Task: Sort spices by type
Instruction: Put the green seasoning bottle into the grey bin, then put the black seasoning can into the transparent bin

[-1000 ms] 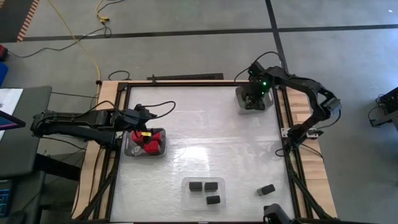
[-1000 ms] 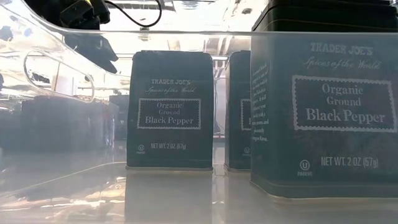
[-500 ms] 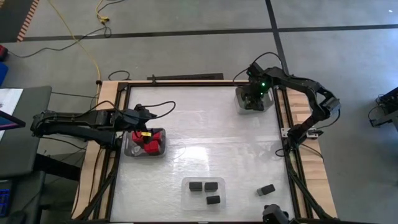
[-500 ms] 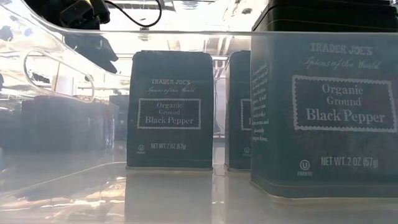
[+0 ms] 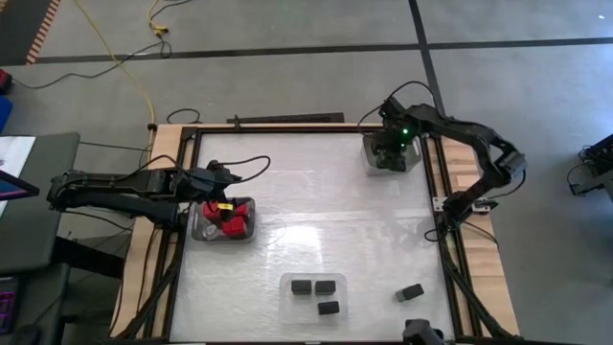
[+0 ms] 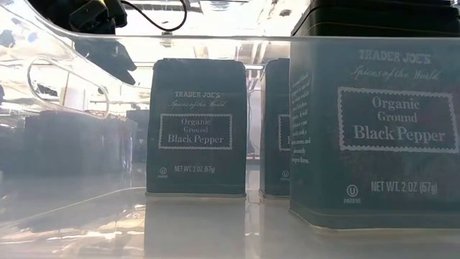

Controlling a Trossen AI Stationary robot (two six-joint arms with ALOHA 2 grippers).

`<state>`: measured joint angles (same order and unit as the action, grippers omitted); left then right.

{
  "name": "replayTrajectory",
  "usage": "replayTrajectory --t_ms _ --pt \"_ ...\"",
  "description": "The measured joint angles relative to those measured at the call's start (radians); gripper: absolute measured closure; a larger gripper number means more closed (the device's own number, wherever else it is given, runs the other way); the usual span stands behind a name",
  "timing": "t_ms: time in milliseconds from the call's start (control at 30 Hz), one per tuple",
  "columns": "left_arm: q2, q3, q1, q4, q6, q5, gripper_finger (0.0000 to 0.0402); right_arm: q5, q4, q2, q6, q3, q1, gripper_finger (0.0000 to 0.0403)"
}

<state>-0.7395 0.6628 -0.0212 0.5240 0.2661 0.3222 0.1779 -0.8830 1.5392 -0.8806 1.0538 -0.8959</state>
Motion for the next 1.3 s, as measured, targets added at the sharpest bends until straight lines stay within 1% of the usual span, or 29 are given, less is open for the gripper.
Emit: replayTrajectory --t_ms 333,600,700,833,933,1100,1300 --pt "0.0 0.0 0.0 -0.005 0.0 0.0 0.0055 0.0 -0.003 -0.086 0.0 0.0 -0.001 0.0123" --pt "0.0 0.0 0.0 -0.018 0.0 0.0 0.0055 0.0 -0.01 -0.183 0.024 0.0 -0.001 0.0122" --pt "0.0 0.0 0.0 -0.018 0.0 -0.001 0.0055 0.0 -0.011 -0.226 0.082 0.0 -0.001 0.0122" --pt "0.0 0.0 0.0 -0.018 0.0 0.0 0.0055 0.0 -0.003 -0.299 0.248 0.0 -0.001 0.0122" --pt "0.0 0.0 0.0 -0.018 0.0 -0.001 0.0055 0.0 -0.003 -0.348 0.325 0.0 -0.001 0.0122" --pt "0.0 0.0 0.0 -0.018 0.0 -0.001 0.0055 0.0 -0.014 -0.423 0.358 0.0 0.004 0.0122" --pt "0.0 0.0 0.0 -0.018 -0.007 -0.001 0.0055 0.0 -0.094 -0.5 0.375 0.0 0.07 0.0122"
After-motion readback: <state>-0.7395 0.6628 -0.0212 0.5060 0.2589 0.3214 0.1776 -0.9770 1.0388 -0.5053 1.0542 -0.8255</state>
